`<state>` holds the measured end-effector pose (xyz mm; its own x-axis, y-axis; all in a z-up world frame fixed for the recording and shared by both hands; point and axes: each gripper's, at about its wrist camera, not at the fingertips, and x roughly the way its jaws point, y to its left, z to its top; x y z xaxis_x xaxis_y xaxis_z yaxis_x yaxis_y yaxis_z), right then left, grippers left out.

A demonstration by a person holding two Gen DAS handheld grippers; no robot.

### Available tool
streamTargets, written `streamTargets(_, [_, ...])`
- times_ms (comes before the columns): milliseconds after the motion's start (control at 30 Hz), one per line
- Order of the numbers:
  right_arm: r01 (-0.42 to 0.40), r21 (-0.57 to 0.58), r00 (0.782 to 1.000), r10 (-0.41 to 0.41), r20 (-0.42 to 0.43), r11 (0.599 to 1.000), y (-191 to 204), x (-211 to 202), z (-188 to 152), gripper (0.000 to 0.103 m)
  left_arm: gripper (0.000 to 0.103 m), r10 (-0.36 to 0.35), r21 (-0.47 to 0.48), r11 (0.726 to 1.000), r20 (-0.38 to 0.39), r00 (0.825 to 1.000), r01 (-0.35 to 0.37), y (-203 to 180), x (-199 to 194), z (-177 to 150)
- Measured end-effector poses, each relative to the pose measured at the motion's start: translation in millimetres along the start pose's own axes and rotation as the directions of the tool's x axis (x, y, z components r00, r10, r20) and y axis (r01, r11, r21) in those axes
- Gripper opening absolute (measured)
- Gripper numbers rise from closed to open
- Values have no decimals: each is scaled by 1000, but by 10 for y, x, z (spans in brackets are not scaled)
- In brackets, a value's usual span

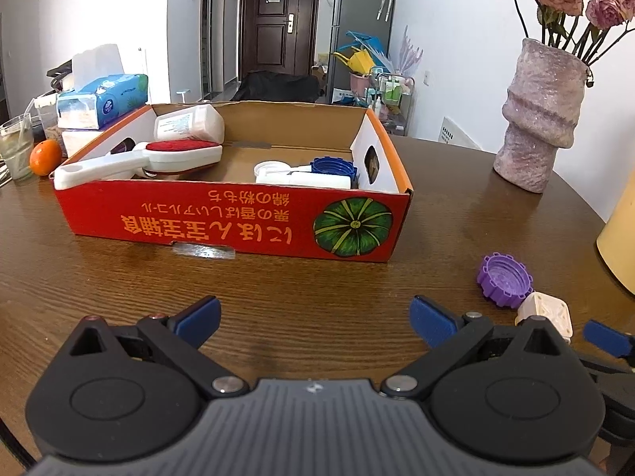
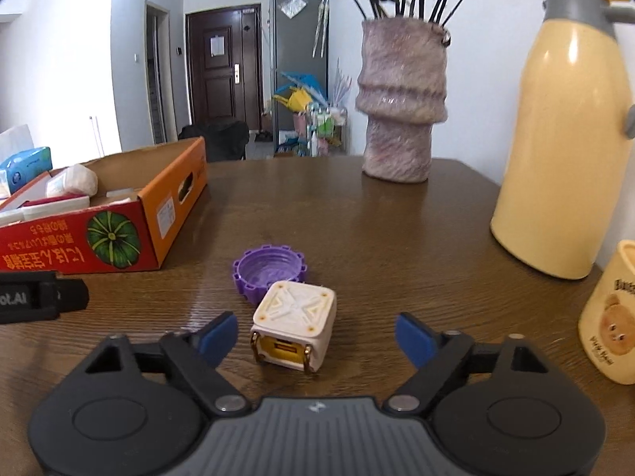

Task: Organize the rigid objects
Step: 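Grasp the cream cube charger with the right tool, then grasp the purple bottle cap with the left tool while the right tool holds the cube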

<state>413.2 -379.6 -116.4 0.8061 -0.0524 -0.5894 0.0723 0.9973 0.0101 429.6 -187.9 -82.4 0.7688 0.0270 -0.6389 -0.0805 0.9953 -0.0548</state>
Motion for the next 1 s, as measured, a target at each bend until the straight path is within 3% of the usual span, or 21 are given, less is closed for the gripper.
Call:
streamTargets(67, [-9, 14, 1000, 9, -13, 1000, 4, 60, 6, 78, 103, -2, 7, 1000, -7, 1000, 2, -16, 27, 5])
streamTargets(133, [-8, 24, 1000, 8, -21, 1000, 12, 112, 16, 70, 103, -2, 13, 1000, -10, 1000, 2, -36, 49, 9])
streamTargets(200, [-20, 33, 999, 21, -33, 999, 7, 164, 32, 51, 103, -2, 19, 1000, -9, 1000, 3, -53, 57, 14])
streamTargets(267, [-30, 39, 999, 32, -43, 999, 2, 212, 49, 38, 103, -3, 22, 1000, -7, 1000, 3, -70, 65, 19])
streamTargets(567, [-38, 69, 999, 38, 0, 997, -163, 154, 146, 38, 103, -12, 39, 999, -2, 1000, 12, -264, 120, 38])
streamTargets(1000, [-55, 87, 997, 50, 63, 995, -662, 68, 246, 38, 103, -52, 100, 994, -17, 999, 53, -936, 256, 7])
